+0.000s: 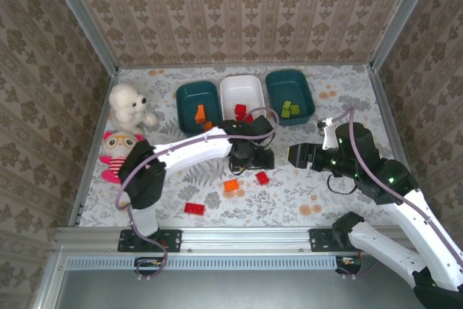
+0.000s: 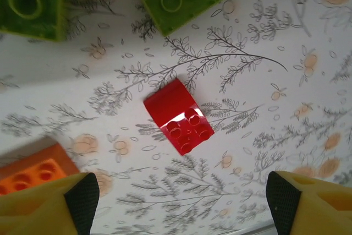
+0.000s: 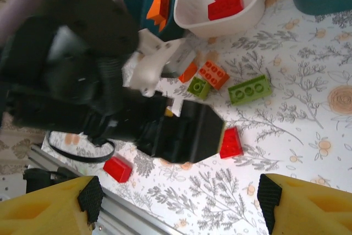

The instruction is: Sort the legos into containers by color

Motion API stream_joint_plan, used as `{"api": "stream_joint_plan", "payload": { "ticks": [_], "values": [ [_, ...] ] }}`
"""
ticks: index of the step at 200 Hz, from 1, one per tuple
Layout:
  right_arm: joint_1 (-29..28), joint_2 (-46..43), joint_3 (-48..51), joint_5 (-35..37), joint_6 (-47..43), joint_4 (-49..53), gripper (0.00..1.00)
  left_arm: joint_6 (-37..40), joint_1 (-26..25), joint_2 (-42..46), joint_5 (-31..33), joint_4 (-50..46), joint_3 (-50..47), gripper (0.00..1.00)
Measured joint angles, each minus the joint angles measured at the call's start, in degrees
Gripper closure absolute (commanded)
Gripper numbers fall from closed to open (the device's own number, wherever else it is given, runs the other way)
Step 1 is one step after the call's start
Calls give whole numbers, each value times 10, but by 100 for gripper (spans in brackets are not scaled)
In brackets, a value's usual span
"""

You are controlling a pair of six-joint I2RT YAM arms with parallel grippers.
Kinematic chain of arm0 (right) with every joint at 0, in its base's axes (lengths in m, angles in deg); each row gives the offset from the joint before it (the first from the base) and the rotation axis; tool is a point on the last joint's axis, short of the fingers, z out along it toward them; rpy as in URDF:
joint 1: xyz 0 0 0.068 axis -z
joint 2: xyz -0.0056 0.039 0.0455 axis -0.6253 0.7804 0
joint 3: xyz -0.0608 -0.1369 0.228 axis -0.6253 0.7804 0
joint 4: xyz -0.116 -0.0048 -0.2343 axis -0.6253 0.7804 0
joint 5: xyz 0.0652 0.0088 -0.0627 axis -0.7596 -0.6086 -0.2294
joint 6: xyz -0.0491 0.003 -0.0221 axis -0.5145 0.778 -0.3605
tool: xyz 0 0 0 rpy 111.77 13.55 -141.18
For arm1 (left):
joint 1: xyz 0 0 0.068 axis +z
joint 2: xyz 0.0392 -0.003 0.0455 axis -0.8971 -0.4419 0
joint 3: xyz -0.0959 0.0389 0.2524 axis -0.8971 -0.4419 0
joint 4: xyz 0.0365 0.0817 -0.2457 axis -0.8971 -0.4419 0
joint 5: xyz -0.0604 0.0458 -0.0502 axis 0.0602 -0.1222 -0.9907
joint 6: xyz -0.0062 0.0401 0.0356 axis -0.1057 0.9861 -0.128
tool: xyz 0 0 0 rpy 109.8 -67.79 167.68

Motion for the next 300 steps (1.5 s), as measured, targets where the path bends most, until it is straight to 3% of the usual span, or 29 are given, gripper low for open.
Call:
{"api": "stream_joint_plan", "payload": {
  "ticks": [56,111,131,157,201,261,300],
  "values": [
    [0,-34,0,-1,0,29,22,-159,-25,-63,0,-21,16,20],
    [0,-52,1,0,0,46,22,-218,-31,-122,0,-17,51,28],
    [0,-52,1,-1,0,47,21,-228,-31,-133,0,-15,51,33],
    [0,-52,1,-1,0,47,21,-238,-31,-144,5,-20,57,53],
    [0,-44,1,-1,0,46,21,-231,-31,-148,14,-30,65,73],
    [0,-29,-7,1,0,51,21,-147,-21,-147,88,-80,155,75],
    [0,-6,-44,5,0,55,21,-40,49,-106,114,-90,219,76]
  ]
}}
